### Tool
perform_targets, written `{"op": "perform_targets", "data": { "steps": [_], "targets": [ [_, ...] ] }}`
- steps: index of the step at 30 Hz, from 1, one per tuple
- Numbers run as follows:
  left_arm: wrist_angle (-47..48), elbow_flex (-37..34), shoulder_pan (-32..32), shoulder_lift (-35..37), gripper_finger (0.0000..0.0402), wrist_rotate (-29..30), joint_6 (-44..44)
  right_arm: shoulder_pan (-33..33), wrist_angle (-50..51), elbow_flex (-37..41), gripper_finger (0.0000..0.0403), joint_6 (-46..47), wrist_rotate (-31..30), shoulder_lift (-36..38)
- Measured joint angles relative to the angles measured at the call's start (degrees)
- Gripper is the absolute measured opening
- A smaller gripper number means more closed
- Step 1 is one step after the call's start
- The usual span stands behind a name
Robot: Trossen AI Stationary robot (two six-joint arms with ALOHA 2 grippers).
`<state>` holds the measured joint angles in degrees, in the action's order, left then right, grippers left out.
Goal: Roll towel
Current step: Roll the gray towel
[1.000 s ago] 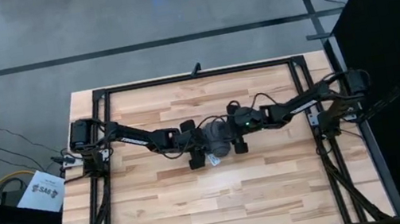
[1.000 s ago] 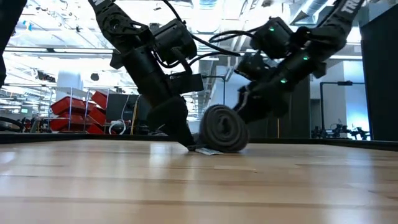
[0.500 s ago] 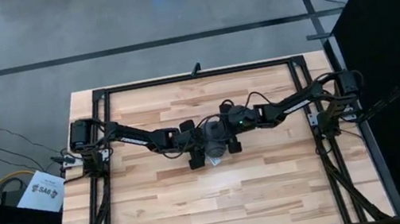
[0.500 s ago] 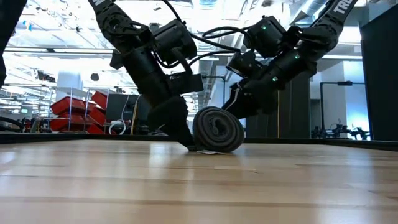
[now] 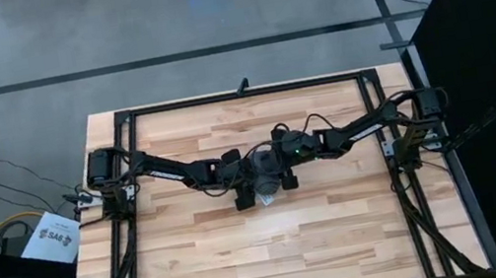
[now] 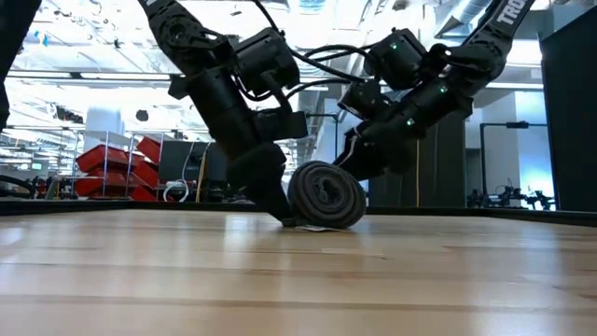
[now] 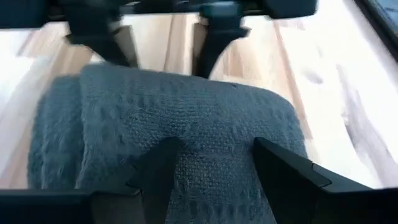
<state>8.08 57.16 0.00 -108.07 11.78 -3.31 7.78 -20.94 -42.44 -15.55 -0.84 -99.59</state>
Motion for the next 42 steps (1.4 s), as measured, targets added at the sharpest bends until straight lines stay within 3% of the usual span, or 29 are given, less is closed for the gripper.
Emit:
{"op": "perform_targets", "data": {
  "steps": [5,15,18,20,22,25,30,33,35,42],
  "targets": [
    [2.9,2.6,-0.3,-0.1,0.0173,0.0,-1.7,0.6,-2.3,-0.3,0.0203,3.8,1.7,-3.2],
    [24.0,13.5,-6.2,0.3,0.0173,-0.4,-11.7,1.3,-0.5,1.0,0.0203,5.7,2.0,-4.3],
    [25.5,16.6,-9.9,2.1,0.0173,11.8,-12.2,1.3,-0.5,1.1,0.0203,5.8,2.1,-4.3],
    [20.4,16.8,-12.4,3.3,0.0173,24.6,-9.8,1.3,-0.6,1.1,0.0203,5.7,2.1,-4.3],
    [12.2,15.1,-13.3,4.4,0.0173,30.2,-6.8,1.2,-0.8,1.1,0.0203,5.7,2.0,-4.4],
    [0.9,11.0,-11.2,4.4,0.0173,27.4,-4.2,1.1,-1.0,1.1,0.0203,5.3,2.1,-4.4],
    [-9.3,3.2,-5.4,3.7,0.0173,23.9,-3.2,0.9,-1.2,1.2,0.0203,5.2,2.0,-4.5],
    [-17.7,-1.4,-2.9,3.7,0.0173,17.6,-2.9,0.6,-1.3,1.2,0.0203,5.0,1.9,-4.5],
    [-21.1,-4.5,-1.9,3.7,0.0173,13.3,-3.4,0.6,-1.4,1.2,0.0203,5.0,1.7,-4.5],
    [-33.4,-16.2,1.0,4.2,0.0173,8.6,-3.4,0.2,-1.6,1.3,0.0203,4.3,1.7,-3.2]
  ]
}}
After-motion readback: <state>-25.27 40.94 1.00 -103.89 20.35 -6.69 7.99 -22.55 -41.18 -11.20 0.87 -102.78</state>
